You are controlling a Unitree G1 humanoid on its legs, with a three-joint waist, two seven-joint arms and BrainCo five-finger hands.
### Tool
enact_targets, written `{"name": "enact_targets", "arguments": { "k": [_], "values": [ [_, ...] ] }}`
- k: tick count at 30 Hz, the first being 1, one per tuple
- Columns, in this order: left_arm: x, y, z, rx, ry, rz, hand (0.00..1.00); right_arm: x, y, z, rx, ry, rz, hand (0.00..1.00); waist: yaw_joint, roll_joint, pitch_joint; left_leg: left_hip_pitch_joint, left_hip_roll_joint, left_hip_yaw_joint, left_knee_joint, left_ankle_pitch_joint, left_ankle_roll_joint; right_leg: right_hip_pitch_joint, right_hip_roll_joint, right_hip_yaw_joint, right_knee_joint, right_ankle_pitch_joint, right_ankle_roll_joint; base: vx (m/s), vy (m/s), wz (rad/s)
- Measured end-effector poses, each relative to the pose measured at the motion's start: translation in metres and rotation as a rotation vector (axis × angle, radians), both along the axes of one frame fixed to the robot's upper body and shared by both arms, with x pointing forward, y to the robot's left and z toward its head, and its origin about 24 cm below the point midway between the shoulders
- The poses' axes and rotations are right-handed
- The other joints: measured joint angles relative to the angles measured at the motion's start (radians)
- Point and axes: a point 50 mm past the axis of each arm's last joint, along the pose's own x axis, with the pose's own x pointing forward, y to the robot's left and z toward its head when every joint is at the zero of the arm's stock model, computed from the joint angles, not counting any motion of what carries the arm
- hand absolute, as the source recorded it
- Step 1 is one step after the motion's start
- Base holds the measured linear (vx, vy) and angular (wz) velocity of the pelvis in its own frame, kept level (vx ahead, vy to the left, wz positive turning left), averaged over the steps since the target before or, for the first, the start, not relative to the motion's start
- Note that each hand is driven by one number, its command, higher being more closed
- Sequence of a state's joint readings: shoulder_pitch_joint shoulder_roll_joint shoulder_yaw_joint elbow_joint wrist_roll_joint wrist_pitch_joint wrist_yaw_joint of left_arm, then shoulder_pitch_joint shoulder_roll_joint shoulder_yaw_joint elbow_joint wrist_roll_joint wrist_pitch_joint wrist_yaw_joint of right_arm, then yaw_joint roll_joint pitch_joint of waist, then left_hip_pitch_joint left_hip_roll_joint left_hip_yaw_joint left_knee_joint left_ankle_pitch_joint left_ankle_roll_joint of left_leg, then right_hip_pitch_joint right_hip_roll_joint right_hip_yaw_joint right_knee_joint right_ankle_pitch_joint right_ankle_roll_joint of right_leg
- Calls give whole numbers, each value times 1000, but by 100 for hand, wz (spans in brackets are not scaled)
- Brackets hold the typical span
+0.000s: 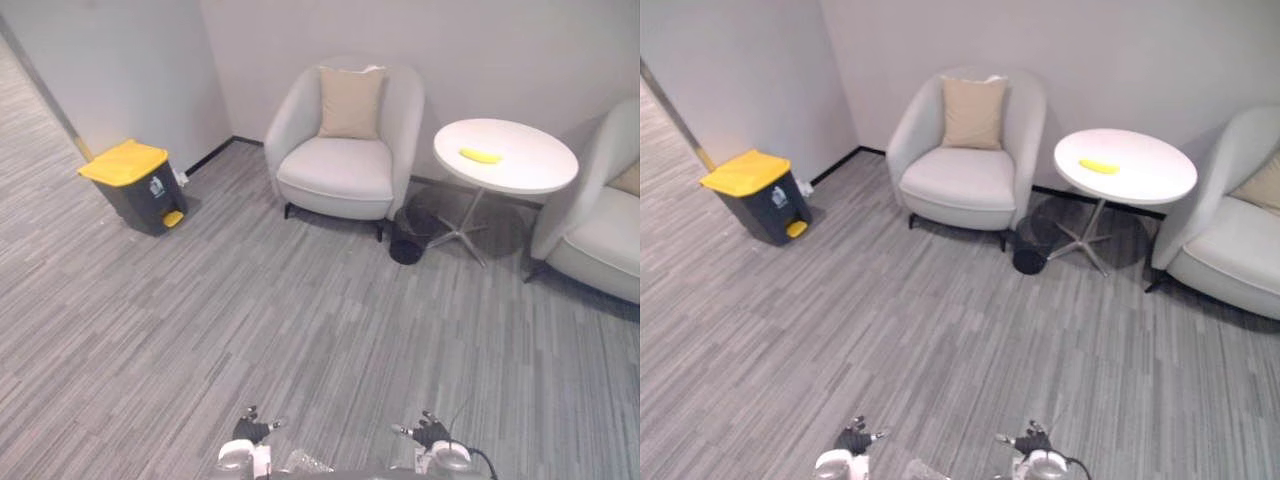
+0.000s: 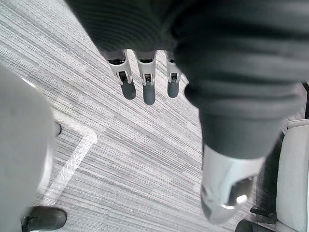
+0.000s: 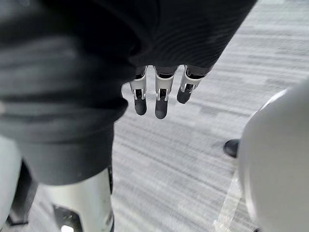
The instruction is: Organize the slippers on the shoe rack
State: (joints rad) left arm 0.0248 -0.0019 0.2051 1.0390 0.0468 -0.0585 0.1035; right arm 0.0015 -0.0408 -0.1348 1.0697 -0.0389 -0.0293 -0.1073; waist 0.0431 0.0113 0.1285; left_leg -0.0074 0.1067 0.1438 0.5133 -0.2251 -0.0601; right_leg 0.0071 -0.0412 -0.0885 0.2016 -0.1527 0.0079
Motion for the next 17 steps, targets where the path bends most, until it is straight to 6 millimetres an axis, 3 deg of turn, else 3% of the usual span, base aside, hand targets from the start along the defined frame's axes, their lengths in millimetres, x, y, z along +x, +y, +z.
{"name": "enact_targets", "arguments": {
  "k": [2,6,9,12,17],
  "values": [
    [-8,3,-2,3,15,23,0,0,-2,0,-7,0,-5,0,12,6,-1,-48,-1,-62,81,-36,18,-9,21,69,2,4,-1,-13,83,-118],
    [-10,5,-1,4,7,49,0,-2,-2,2,-11,-23,-11,0,13,26,-16,-23,-19,-178,-156,-98,2,-61,73,168,-23,31,15,12,142,-95],
    [-11,10,-1,21,13,63,0,-7,-3,1,-10,-10,-16,0,15,-3,-21,22,-33,-87,-216,-64,24,-63,41,171,8,34,26,139,111,-71],
    [-17,5,-4,15,48,38,0,-11,-4,0,-12,0,-14,0,8,7,-43,90,-42,-45,-266,-64,26,-41,41,181,-9,33,28,196,108,-54],
    [-10,-4,-4,-4,47,17,0,-17,-9,-1,-18,14,-33,0,2,20,-70,97,-75,-74,-266,-36,39,-36,19,175,-19,33,28,168,60,-14]
  ]
}}
